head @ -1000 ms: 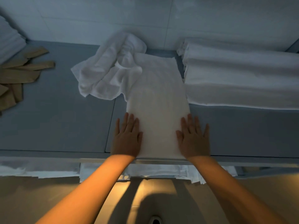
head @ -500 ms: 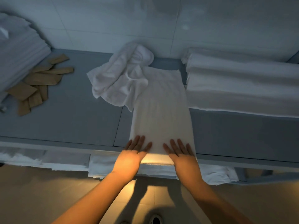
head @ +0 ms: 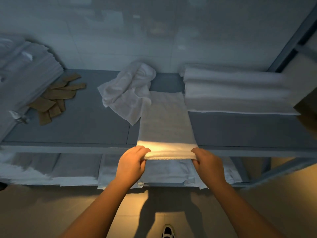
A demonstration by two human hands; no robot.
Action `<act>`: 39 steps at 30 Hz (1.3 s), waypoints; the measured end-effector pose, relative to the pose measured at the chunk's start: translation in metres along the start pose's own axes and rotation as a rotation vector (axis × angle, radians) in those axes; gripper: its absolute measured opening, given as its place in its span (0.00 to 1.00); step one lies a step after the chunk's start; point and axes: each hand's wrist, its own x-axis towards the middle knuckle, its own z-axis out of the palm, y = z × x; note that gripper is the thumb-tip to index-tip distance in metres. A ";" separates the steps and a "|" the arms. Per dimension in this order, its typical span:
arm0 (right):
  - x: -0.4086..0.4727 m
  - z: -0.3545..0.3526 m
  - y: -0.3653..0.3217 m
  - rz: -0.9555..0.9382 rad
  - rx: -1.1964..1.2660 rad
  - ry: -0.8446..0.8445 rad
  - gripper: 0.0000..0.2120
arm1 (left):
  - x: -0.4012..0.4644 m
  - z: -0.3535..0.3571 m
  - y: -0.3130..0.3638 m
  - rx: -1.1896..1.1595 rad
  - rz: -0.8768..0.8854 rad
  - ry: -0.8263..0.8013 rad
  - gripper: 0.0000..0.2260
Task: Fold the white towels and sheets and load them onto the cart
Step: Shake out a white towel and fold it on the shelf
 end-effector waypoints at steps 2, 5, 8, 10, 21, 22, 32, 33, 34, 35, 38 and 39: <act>-0.012 -0.009 -0.005 0.023 0.051 0.049 0.13 | -0.010 -0.012 0.007 -0.042 0.016 0.056 0.11; -0.035 -0.022 -0.016 0.048 0.104 0.081 0.12 | -0.031 -0.029 0.015 -0.106 0.044 0.131 0.08; -0.056 -0.033 -0.026 0.074 0.157 0.118 0.11 | -0.051 -0.042 0.020 -0.137 0.052 0.159 0.08; -0.068 -0.039 -0.034 0.103 0.201 0.149 0.11 | -0.061 -0.048 0.025 -0.157 0.054 0.175 0.07; -0.067 -0.064 -0.060 0.281 0.496 0.318 0.02 | -0.063 -0.066 0.045 -0.297 -0.024 0.361 0.07; -0.063 -0.066 -0.060 0.303 0.539 0.330 0.04 | -0.059 -0.065 0.045 -0.309 -0.029 0.373 0.08; 0.039 -0.041 -0.023 0.477 0.707 0.293 0.09 | 0.039 -0.045 0.030 -0.411 -0.156 0.271 0.19; 0.052 -0.033 -0.015 0.485 0.716 0.268 0.09 | 0.052 -0.040 0.024 -0.399 -0.178 0.256 0.19; 0.065 -0.026 -0.008 0.495 0.730 0.238 0.07 | 0.064 -0.035 0.017 -0.380 -0.205 0.248 0.19; 0.080 -0.016 -0.001 0.502 0.750 0.200 0.07 | 0.078 -0.027 0.008 -0.352 -0.238 0.242 0.18; 0.109 0.007 0.014 0.537 0.783 0.097 0.16 | 0.104 -0.007 -0.015 -0.320 -0.350 0.173 0.13; 0.119 0.016 0.018 0.548 0.753 0.062 0.18 | 0.114 0.001 -0.023 -0.323 -0.398 0.148 0.12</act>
